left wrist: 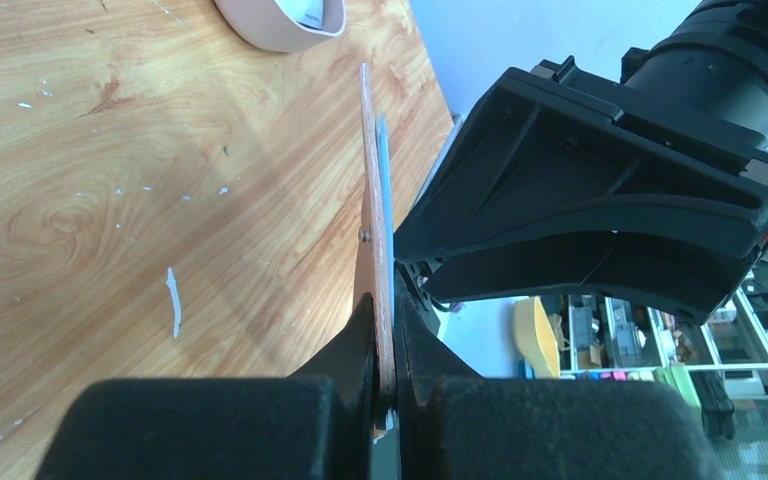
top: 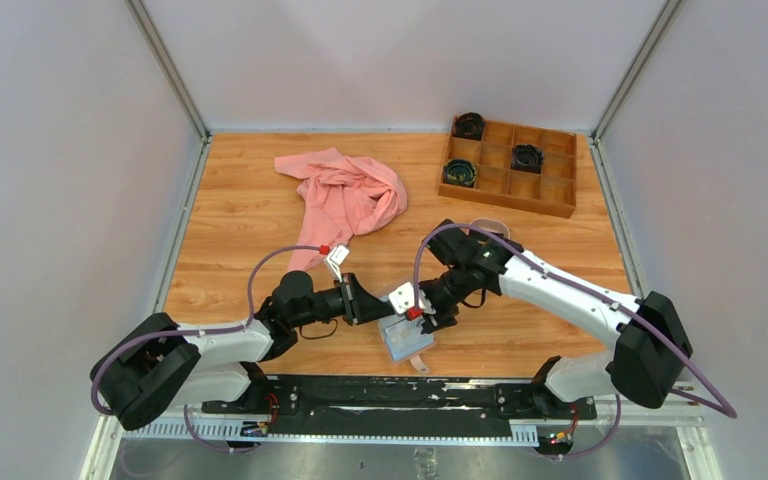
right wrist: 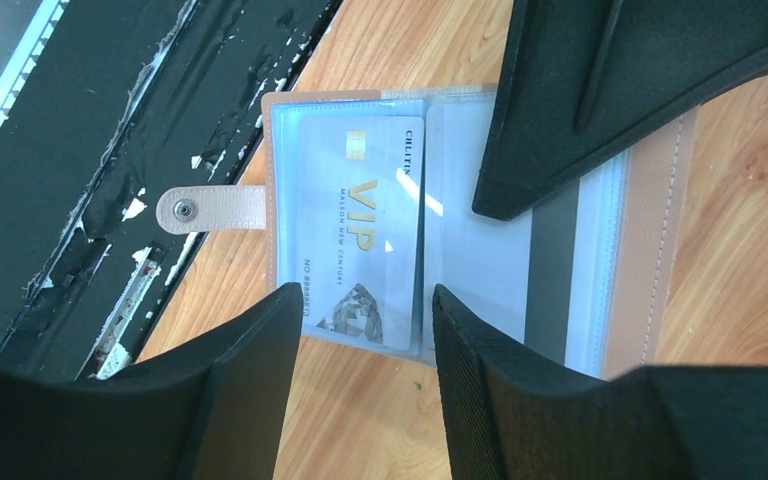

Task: Put the credit cards into the card holder
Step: Insert the credit card into the card holder.

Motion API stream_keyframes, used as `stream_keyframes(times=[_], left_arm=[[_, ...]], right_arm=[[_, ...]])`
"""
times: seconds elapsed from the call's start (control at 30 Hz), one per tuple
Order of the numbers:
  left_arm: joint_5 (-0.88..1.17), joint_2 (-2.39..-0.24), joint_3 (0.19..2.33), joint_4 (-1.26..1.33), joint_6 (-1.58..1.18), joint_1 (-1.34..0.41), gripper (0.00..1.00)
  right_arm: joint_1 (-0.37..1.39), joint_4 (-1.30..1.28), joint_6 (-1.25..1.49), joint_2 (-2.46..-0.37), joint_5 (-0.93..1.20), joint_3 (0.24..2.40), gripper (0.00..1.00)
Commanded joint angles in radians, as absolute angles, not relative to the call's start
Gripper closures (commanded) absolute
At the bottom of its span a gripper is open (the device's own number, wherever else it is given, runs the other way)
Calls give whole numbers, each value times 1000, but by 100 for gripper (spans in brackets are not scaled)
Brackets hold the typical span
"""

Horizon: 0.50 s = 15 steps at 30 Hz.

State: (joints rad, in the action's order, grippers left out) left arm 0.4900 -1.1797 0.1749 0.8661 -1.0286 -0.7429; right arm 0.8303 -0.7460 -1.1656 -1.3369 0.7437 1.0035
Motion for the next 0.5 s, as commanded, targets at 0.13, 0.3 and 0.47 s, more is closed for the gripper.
stream_keyframes(times=[0.13, 0.3, 0.47], left_arm=[[511, -1189, 199, 938, -1063, -747, 100], [512, -1198, 194, 972, -1079, -747, 100], [509, -1199, 194, 979, -1081, -747, 100]], right_arm=[[842, -781, -1184, -1359, 772, 990, 47], [849, -781, -1177, -1374, 769, 990, 47], [864, -782, -1175, -1384, 771, 988, 47]])
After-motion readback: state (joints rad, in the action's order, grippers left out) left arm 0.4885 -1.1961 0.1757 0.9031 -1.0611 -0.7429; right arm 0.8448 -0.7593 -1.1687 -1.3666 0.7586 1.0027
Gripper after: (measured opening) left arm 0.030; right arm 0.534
